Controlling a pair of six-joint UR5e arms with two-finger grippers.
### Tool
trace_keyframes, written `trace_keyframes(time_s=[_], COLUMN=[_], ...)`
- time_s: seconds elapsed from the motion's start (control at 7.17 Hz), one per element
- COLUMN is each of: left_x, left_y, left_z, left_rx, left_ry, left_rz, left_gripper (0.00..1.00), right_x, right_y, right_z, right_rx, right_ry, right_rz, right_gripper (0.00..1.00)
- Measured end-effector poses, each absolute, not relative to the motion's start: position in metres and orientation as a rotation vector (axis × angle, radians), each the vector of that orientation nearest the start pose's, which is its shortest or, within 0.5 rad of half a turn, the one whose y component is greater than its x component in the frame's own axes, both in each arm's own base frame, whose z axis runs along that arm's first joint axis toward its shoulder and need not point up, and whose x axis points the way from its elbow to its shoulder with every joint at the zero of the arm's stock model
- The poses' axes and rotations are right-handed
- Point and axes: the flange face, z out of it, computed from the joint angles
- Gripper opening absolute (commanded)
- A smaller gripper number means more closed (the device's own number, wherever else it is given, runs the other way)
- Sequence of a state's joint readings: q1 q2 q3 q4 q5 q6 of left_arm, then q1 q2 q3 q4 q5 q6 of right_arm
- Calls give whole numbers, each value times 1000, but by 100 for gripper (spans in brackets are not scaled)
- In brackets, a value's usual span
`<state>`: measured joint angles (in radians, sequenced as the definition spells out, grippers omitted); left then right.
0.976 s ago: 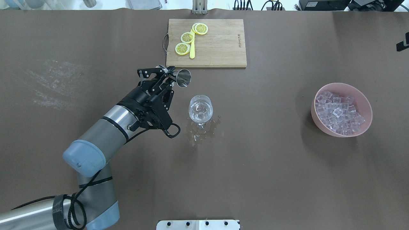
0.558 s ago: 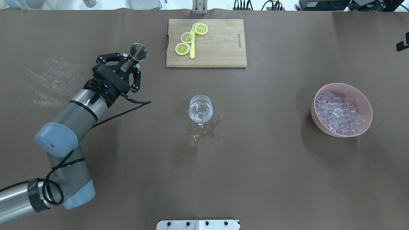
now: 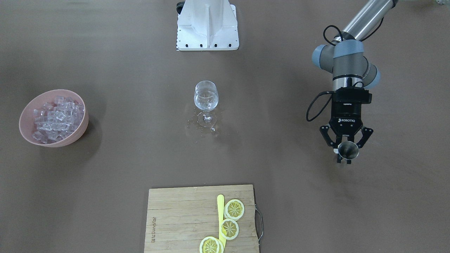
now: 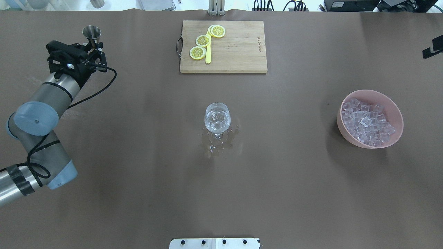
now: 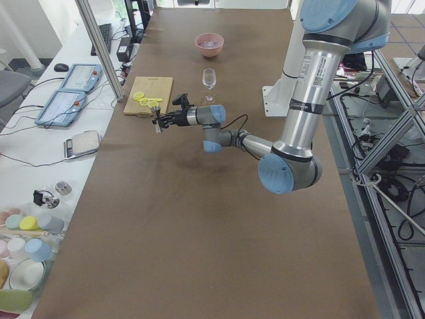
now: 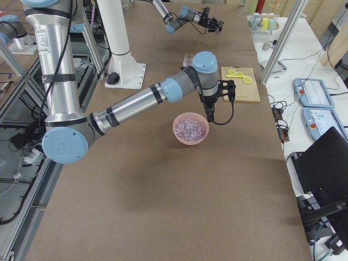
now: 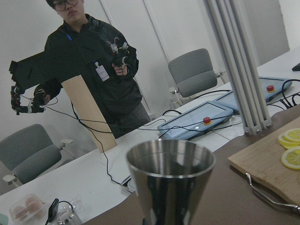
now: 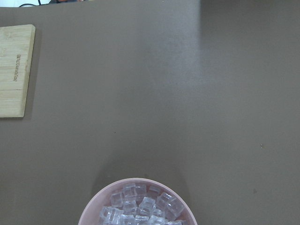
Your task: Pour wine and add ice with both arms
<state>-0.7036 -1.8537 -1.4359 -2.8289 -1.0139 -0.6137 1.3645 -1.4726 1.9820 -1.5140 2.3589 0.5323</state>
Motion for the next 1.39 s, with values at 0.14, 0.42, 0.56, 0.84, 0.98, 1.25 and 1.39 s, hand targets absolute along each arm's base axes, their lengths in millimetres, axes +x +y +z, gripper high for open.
trace_keyframes(time_s=[0.14,0.42,0.56,0.84,0.98,1.25,1.39], left_x=[337,318,302,291,290,289,293], left_y=[-543,-562,-574,-586,-587,-585,-582], left_z=[449,501,519,544,558,574,579], left_rx=[1246,1080,1024,961,953,966,965], left_ry=[637,770,797,803,774,718,707], left_rz=[-249,-368,-427,-509,-526,-530,-523], left_gripper=[0,0,0,0,0,0,0], right_x=[-51,-66,-73,-81,-83,-85,-85], right_y=[-505,-502,-502,-501,-500,-499,-499], right_z=[394,385,382,379,379,379,379], right_rx=[227,233,235,237,237,236,235], right_ry=[-911,-914,-914,-914,-914,-915,-915], right_rz=[57,21,7,-10,-15,-19,-19], right_gripper=[98,98,98,98,98,98,98])
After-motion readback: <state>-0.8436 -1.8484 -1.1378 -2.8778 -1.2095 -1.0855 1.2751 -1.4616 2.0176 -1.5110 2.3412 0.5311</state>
